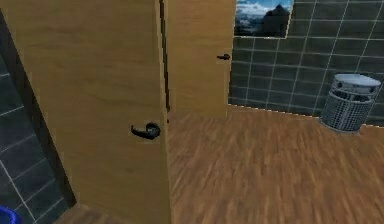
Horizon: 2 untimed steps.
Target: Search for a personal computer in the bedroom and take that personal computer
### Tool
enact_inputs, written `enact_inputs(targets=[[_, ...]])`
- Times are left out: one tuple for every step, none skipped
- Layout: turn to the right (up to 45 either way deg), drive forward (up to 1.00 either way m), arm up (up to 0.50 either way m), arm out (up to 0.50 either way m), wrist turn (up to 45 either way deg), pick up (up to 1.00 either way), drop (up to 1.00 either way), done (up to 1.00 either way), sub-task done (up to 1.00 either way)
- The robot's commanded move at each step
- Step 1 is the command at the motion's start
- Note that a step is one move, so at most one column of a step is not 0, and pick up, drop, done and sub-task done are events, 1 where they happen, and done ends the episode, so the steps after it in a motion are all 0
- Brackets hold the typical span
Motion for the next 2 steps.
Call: enact_inputs(targets=[[45.0,0.0,0.0,0.0,0.0,0.0,0.0,0.0,0.0],[0.0,0.3,0.0,0.0,0.0,0.0,0.0,0.0,0.0]])
